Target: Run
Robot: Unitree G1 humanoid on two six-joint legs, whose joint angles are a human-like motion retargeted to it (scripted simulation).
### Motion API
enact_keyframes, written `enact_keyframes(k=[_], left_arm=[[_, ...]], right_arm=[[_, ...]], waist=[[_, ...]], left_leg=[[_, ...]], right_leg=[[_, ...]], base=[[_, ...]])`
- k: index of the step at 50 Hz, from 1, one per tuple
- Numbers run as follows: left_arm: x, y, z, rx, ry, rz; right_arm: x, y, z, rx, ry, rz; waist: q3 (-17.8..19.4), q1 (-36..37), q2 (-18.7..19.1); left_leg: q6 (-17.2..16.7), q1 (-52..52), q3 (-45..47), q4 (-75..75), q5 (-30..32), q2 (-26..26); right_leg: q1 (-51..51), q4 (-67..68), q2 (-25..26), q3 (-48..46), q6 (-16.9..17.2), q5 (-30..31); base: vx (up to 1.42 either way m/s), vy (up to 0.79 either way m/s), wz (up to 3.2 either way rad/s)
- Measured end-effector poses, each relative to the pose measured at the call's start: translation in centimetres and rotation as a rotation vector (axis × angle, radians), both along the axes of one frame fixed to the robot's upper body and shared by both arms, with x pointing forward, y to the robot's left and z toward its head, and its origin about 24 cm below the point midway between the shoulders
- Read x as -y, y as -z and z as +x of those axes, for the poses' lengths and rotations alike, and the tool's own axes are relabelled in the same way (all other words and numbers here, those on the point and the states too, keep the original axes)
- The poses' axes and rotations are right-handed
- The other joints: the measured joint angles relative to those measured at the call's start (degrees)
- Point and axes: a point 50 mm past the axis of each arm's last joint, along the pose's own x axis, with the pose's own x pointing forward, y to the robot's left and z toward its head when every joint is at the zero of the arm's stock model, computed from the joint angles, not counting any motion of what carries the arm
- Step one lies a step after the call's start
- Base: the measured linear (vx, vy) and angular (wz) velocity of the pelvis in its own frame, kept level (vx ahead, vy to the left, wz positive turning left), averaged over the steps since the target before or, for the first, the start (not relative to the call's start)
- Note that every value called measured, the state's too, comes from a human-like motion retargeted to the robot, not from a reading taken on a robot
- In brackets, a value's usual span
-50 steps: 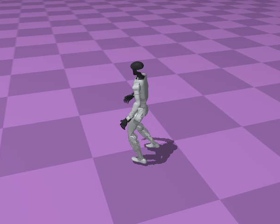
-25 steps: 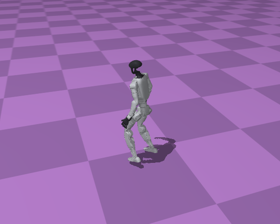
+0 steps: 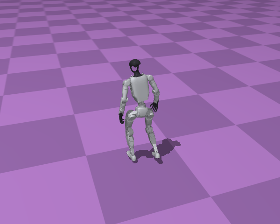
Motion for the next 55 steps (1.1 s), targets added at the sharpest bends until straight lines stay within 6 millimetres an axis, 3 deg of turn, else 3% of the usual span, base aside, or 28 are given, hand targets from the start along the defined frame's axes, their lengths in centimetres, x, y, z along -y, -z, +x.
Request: enact_keyframes(k=[5,9,12,15,20,22,26,28,30,32,33,34,35,36,37,38,40,42,43,45,47,48,50,52,53,55], left_arm=[[-0.4,0.9,-2.7,-0.080,-0.046,0.008],[-0.8,1.5,-4.9,-0.134,-0.105,0.022],[-0.6,1.9,-6.8,-0.180,-0.142,0.005],[0.0,2.2,-8.7,-0.229,-0.171,-0.039],[0.9,2.2,-10.5,-0.268,-0.193,-0.146],[1.5,2.1,-10.3,-0.246,-0.203,-0.172],[2.7,1.6,-7.3,-0.109,-0.263,-0.216],[3.6,1.2,-5.1,-0.012,-0.309,-0.237],[4.8,0.2,-1.2,0.123,-0.338,-0.277],[7.1,-3.2,6.3,0.362,-0.264,-0.390],[8.9,-7.0,11.1,0.533,-0.165,-0.485],[11.3,-13.0,15.9,0.737,0.012,-0.612],[14.4,-20.2,18.8,0.931,0.250,-0.749],[17.3,-28.3,19.7,1.106,0.545,-0.849],[19.9,-35.1,18.5,1.218,0.841,-0.904],[21.5,-40.3,16.7,1.279,1.095,-0.890],[22.3,-47.6,14.1,1.339,1.396,-0.723],[20.2,-57.0,11.7,1.623,1.391,-0.487],[18.6,-62.3,9.0,1.845,1.321,-0.377],[14.8,-70.8,2.0,2.311,1.024,-0.244],[12.8,-75.2,-4.3,2.615,0.741,-0.103],[12.2,-76.0,-6.3,2.698,0.652,-0.020],[11.6,-76.5,-8.7,2.789,0.566,0.140],[10.5,-75.6,-7.8,2.777,0.585,0.305],[9.5,-74.4,-5.8,2.708,0.625,0.399],[5.1,-68.4,0.6,2.375,0.715,0.630]], right_arm=[[1.1,-0.8,0.9,0.052,0.021,-0.044],[1.4,-1.9,2.8,0.120,-0.002,-0.069],[1.4,-3.1,4.5,0.192,-0.030,-0.075],[1.4,-4.8,6.1,0.290,-0.054,-0.064],[1.1,-8.9,7.0,0.488,-0.132,-0.031],[0.4,-10.3,7.0,0.564,-0.168,-0.015],[-1.3,-13.9,6.3,0.762,-0.217,0.018],[-2.9,-15.1,5.6,0.862,-0.235,0.054],[-4.7,-16.1,4.7,0.947,-0.245,0.105],[-6.6,-15.4,3.9,0.917,-0.268,0.194],[-7.5,-14.6,3.7,0.851,-0.311,0.246],[-8.1,-13.6,3.3,0.749,-0.390,0.295],[-8.5,-12.5,2.8,0.624,-0.483,0.339],[-8.1,-11.4,1.7,0.459,-0.585,0.357],[-7.2,-10.1,0.2,0.274,-0.667,0.360],[-5.4,-8.5,-2.0,0.058,-0.721,0.336],[0.0,-5.8,-8.5,-0.441,-0.724,0.261],[5.3,-4.8,-16.5,-0.841,-0.571,0.190],[7.4,-5.0,-20.5,-0.987,-0.459,0.158],[10.2,-6.4,-27.9,-1.193,-0.192,0.097],[10.9,-7.3,-32.3,-1.213,0.062,0.023],[10.7,-7.4,-33.7,-1.204,0.158,-0.007],[9.5,-6.4,-34.7,-1.137,0.287,-0.050],[7.5,-3.8,-32.5,-0.978,0.339,-0.062],[6.4,-2.2,-30.1,-0.869,0.333,-0.059],[3.9,0.7,-22.5,-0.603,0.246,-0.046]], waist=[[0.6,1.7,-1.9],[1.7,4.8,-1.5],[2.5,6.8,-1.0],[1.6,7.6,-0.8],[-2.8,8.7,1.7],[-3.1,7.9,3.2],[-3.1,5.5,8.1],[-4.0,3.3,9.4],[-4.2,1.2,10.5],[-3.0,-0.9,11.2],[-2.1,-1.9,11.3],[-2.1,-2.6,11.3],[-2.6,-3.4,11.1],[-4.1,-4.2,10.8],[-5.9,-4.8,10.6],[-8.0,-5.1,10.6],[-12.4,-5.6,10.3],[-15.2,-5.2,11.2],[-15.9,-4.8,12.0],[-16.7,-4.4,14.2],[-17.1,-4.3,15.6],[-17.5,-4.3,15.8],[-17.6,-3.7,15.4],[-15.6,-0.7,14.0],[-13.6,0.3,13.1],[-8.3,-0.5,10.6]], left_leg=[[0.7,-2.9,0.3,-0.4,1.9,-1.3],[-0.5,-6.4,-2.0,0.4,1.6,0.0],[-2.1,-9.5,-4.5,0.3,1.7,1.3],[-2.4,-11.7,-4.1,-0.5,2.4,2.6],[-3.9,-11.8,-2.5,3.2,6.8,3.7],[-3.9,-11.0,-2.7,8.9,6.7,2.2],[-2.5,-6.1,-3.6,16.9,4.6,1.0],[0.0,-4.8,-4.3,22.0,-0.4,0.0],[3.8,-3.5,-5.8,28.4,-10.3,-1.3],[7.0,-2.1,-6.9,35.2,-21.5,-2.1],[7.3,-0.9,-7.6,37.5,-25.0,-2.5],[7.0,0.3,-8.5,37.8,-26.3,-2.9],[6.3,1.6,-9.6,37.2,-26.6,-3.3],[4.5,3.3,-10.4,33.5,-22.5,-3.1],[2.2,4.9,-10.8,29.1,-16.4,-2.8],[-1.2,6.6,-10.5,23.2,-6.3,-2.1],[-8.2,8.1,-9.5,10.5,17.8,-1.1],[-13.2,7.1,-8.1,5.9,27.7,2.2],[-14.2,6.3,-8.0,6.5,28.6,3.6],[-14.1,5.7,-8.5,9.5,25.6,5.5],[-12.6,6.6,-10.1,13.0,20.1,6.9],[-11.5,7.0,-11.0,15.7,16.2,7.1],[-9.0,7.3,-13.0,21.9,6.9,7.2],[-7.3,7.7,-14.1,27.6,-3.6,7.6],[-6.6,7.8,-13.6,29.8,-6.7,8.1],[-5.2,10.2,-11.7,30.9,-6.6,7.8]], right_leg=[[5.3,-3.4,-0.1,3.5,1.3,-1.2],[5.7,-9.0,2.0,4.6,-1.3,-6.4],[3.0,-10.6,3.2,4.8,-2.8,-6.6],[-1.0,-12.2,4.0,4.9,-2.0,-1.7],[-7.2,-16.6,7.4,5.4,2.5,16.2],[-9.2,-12.9,8.7,4.9,3.1,18.0],[-7.9,-9.4,12.1,1.9,0.2,15.7],[-7.4,-4.4,13.7,1.8,-2.9,10.1],[-6.1,2.4,15.0,1.5,-8.3,-1.6],[-4.4,9.8,15.1,0.4,-13.4,-13.9],[-2.8,12.5,14.7,-0.6,-14.8,-17.5],[-1.3,13.3,14.3,-1.5,-15.1,-18.7],[0.2,13.2,14.1,-2.2,-14.9,-18.6],[1.8,10.5,14.5,-1.7,-12.2,-13.8],[3.2,7.2,14.5,-1.3,-9.3,-7.4],[4.2,2.9,13.9,-1.2,-5.7,2.2],[3.2,-5.6,12.5,-0.3,3.4,27.0],[-0.9,-9.8,12.8,-3.9,4.5,41.2],[-2.7,-11.2,13.2,-5.0,4.5,43.4],[-4.8,-13.1,14.4,-5.9,4.5,43.8],[-5.3,-14.2,16.7,-4.1,4.5,41.8],[-5.4,-13.4,17.9,-2.3,4.5,39.0],[-5.7,-9.7,20.4,1.1,2.0,26.5],[-5.8,-3.8,21.8,0.8,-4.3,7.9],[-5.8,-0.9,21.7,0.1,-6.5,2.6],[-3.8,2.7,20.4,-0.2,-8.2,0.2]], base=[[-0.37,-0.07,-0.26],[-0.44,-0.09,-0.47],[-0.45,-0.09,-0.31],[-0.38,-0.04,0.10],[-0.24,0.02,0.26],[-0.15,0.02,0.40],[-0.04,0.02,0.49],[0.03,0.01,0.64],[0.09,0.02,0.77],[0.15,0.02,1.05],[0.19,0.02,1.29],[0.22,0.02,1.39],[0.25,0.02,1.43],[0.28,0.01,1.37],[0.31,0.01,1.13],[0.32,0.00,0.81],[0.31,-0.07,0.39],[0.26,-0.20,-0.25],[0.22,-0.13,-0.46],[0.19,-0.04,-0.48],[0.14,0.05,-0.51],[0.08,0.13,-0.51],[0.02,0.15,-0.62],[-0.01,0.07,-0.77],[-0.03,0.06,-0.67],[-0.05,0.07,-0.64]])
